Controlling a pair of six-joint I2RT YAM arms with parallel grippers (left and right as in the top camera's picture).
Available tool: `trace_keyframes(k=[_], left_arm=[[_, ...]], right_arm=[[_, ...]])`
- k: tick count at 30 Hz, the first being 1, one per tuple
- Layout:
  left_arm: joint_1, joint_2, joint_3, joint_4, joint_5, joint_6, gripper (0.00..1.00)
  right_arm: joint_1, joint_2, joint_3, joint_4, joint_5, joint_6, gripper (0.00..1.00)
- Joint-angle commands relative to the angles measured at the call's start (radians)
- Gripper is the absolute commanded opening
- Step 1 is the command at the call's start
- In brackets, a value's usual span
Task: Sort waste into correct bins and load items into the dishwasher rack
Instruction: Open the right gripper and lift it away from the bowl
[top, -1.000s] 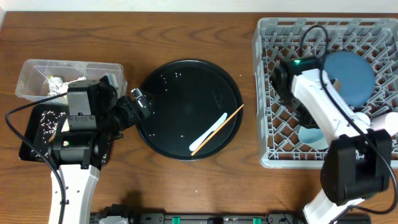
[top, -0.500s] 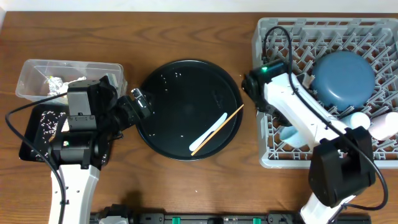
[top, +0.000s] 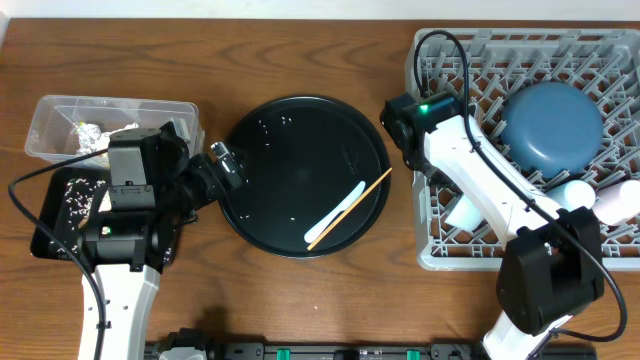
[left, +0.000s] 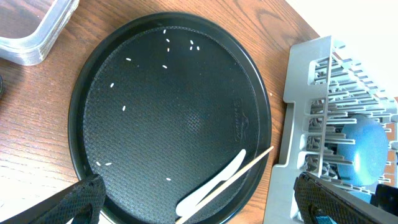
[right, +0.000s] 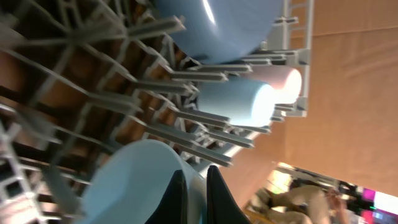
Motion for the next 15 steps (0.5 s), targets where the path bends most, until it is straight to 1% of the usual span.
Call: trace_keyframes(k=[1,9,15], left_arm=[[0.005,0.001,0.014,-0.003,-0.009,0.014,0.98],[0.005,0.001,0.014,-0.003,-0.009,0.014,0.98],[0.005,0.001,0.014,-0.003,-0.009,0.014,0.98]], right_arm=[[0.012,0.04,-0.033,0.045,-0.327,0.047,0.01],[0.014,0.04,-0.033,0.139,-0.358,0.047,0.01],[0.014,0.04,-0.033,0.191,-0.359,0.047,0.04]])
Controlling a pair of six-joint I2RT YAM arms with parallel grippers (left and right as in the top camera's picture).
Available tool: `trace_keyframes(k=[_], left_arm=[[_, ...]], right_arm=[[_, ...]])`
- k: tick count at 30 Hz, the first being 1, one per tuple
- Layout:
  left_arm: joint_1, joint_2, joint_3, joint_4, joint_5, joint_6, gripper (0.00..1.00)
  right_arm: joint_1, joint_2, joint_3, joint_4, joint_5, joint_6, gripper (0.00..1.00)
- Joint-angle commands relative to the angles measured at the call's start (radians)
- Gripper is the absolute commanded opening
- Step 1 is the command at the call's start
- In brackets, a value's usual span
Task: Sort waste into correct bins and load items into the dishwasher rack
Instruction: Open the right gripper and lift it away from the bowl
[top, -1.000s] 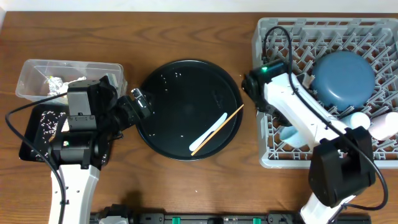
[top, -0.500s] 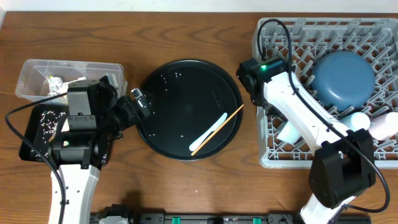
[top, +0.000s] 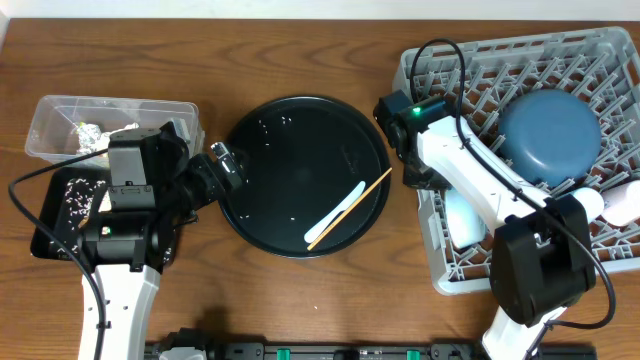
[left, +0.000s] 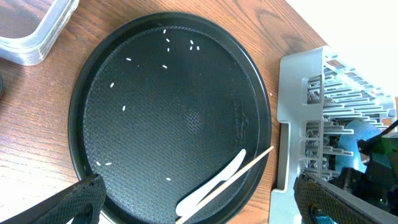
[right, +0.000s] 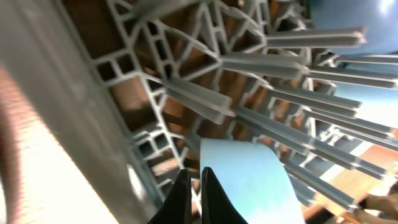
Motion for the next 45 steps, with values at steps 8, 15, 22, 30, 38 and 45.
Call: trace_keyframes(k=[8,15,22,30,38,45], left_arm=[[0.005,0.001,0.014,-0.003,-0.009,0.014,0.98],[0.005,0.001,0.014,-0.003,-0.009,0.014,0.98],[0.005,0.001,0.014,-0.003,-0.009,0.014,0.98],[0.005,0.001,0.014,-0.003,-0.009,0.014,0.98],[0.005,0.001,0.014,-0.003,-0.009,0.014,0.98],[0.005,0.001,0.014,-0.003,-0.009,0.014,0.98]], right_arm=[[0.008,-0.031,0.094,-0.011,-0.086,-0.078,0.1],[-0.003,-0.193,0.22,-0.01,-0.241,-0.148,0.75],[-0.003,-0.357,0.229,-0.058,-0.34,-0.2,0.77],[0.0,-0.369,0.176,-0.225,-0.406,-0.2,0.01],[-0.001,-0.366,-0.03,-0.144,-0.435,-0.201,0.01],[-0.001,-0.366,-0.157,-0.146,-0.575,-0.241,0.02]])
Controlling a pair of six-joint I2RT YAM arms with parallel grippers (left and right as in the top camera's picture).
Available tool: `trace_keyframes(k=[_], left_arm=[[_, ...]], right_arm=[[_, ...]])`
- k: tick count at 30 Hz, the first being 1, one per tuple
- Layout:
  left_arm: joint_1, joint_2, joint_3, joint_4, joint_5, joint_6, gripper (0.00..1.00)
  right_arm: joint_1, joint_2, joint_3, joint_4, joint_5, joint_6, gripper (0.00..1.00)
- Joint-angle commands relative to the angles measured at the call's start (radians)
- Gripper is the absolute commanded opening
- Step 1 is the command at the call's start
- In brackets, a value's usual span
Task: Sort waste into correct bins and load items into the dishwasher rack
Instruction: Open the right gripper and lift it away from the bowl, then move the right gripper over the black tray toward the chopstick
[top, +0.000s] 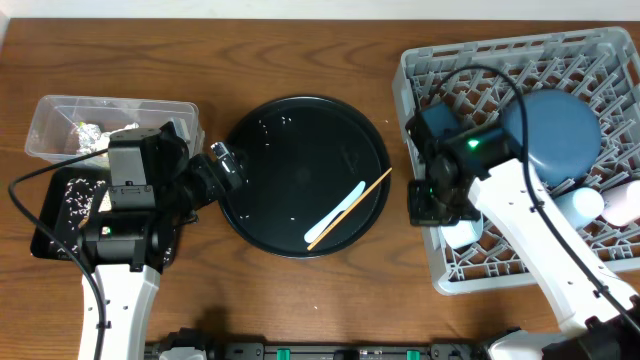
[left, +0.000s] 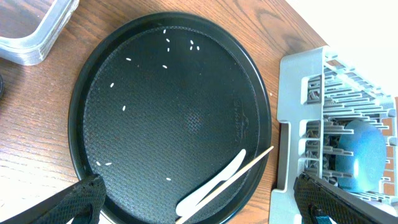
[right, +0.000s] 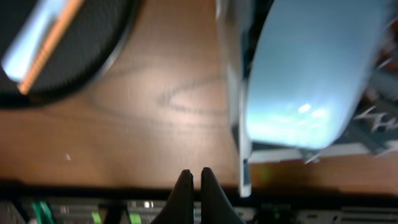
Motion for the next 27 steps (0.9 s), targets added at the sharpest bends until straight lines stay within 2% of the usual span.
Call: trace_keyframes(k=[1,5,12,19,24,27], left_arm=[[0.005,0.001,0.014,-0.003,-0.009,0.014,0.98],[0.005,0.001,0.014,-0.003,-0.009,0.014,0.98],[0.005,0.001,0.014,-0.003,-0.009,0.014,0.98],[0.005,0.001,0.014,-0.003,-0.009,0.014,0.98],[0.005,0.001,0.014,-0.003,-0.009,0.014,0.98],[0.005,0.001,0.014,-0.003,-0.009,0.014,0.98]], right_arm=[[0.0,0.0,-0.034,-0.014,-0.061,-0.027,0.01],[-0.001,0.0,-0.069,-0.029,-0.013,0.011,0.08],[0.0,0.0,-0.158,-0.005,0.017,0.027,0.08],[0.0,0.0,-0.197,0.005,0.089,0.082,0.25],[0.0,0.0,-0.225,0.034,0.088,0.082,0.25],[0.0,0.0,-0.254,0.069,0.087,0.082,0.2]])
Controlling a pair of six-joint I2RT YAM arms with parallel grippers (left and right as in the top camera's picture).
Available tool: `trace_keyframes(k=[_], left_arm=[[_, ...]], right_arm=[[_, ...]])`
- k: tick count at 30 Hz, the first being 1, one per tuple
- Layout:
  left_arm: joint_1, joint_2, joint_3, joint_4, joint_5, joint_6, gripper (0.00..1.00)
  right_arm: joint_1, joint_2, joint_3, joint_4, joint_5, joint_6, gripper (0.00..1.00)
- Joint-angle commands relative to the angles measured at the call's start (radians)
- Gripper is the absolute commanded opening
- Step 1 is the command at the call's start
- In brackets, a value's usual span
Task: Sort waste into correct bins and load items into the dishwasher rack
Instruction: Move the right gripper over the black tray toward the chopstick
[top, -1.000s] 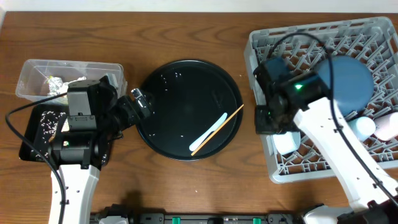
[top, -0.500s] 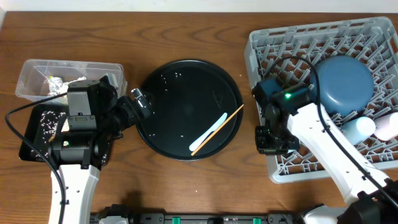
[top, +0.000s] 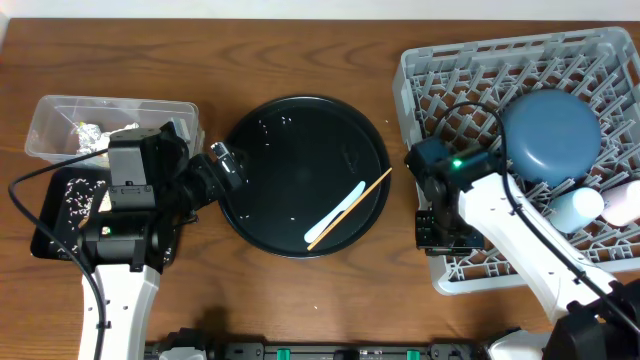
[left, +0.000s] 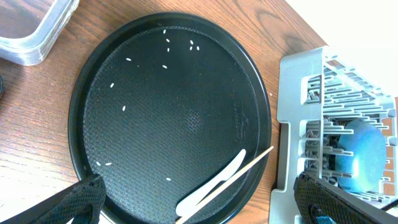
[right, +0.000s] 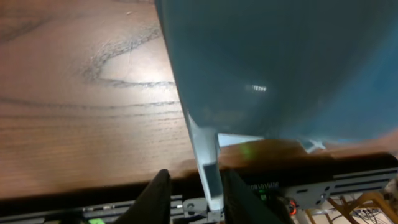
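Observation:
A black plate (top: 280, 165) sits mid-table, carrying a white plastic knife (top: 338, 211) and a wooden chopstick (top: 372, 188). In the left wrist view the plate (left: 155, 118), knife (left: 208, 190) and chopstick (left: 252, 163) lie below my left gripper (left: 196, 185), which is open. Overhead, the left gripper (top: 222, 160) hovers at the plate's left rim. The grey rack (top: 500, 60) holds a dark blue bowl (top: 552, 125) and pale cups (top: 577, 208). My right gripper (top: 433, 228) is open, its fingers on either side of the rack's wall (right: 208, 165), under a pale blue cup (right: 280, 62).
A clear container (top: 60, 115) with crumpled foil stands at the far left. A black tray (top: 50, 225) with white crumbs lies in front of it. Rice grains dot the plate. The rack's left wall (left: 292, 124) lies close to the plate's right rim.
My right gripper was shut over the rack's front left corner; now it is open with the rack's wall between its fingers, slightly nearer the front. The left arm and plate are unchanged.
My right gripper was shut deep in the rack beside the pale blue cup. Half a second later the rack sat shifted left and turned. Then the gripper was shut at the rack's front left corner, and now stands open astride its wall. The left arm stayed still.

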Motion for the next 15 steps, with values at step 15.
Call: trace_keyframes(k=[15], left_arm=[[0.005,0.001,0.014,-0.003,-0.009,0.014,0.98]], right_arm=[[0.0,0.0,-0.057,0.186,0.017,0.017,0.01]])
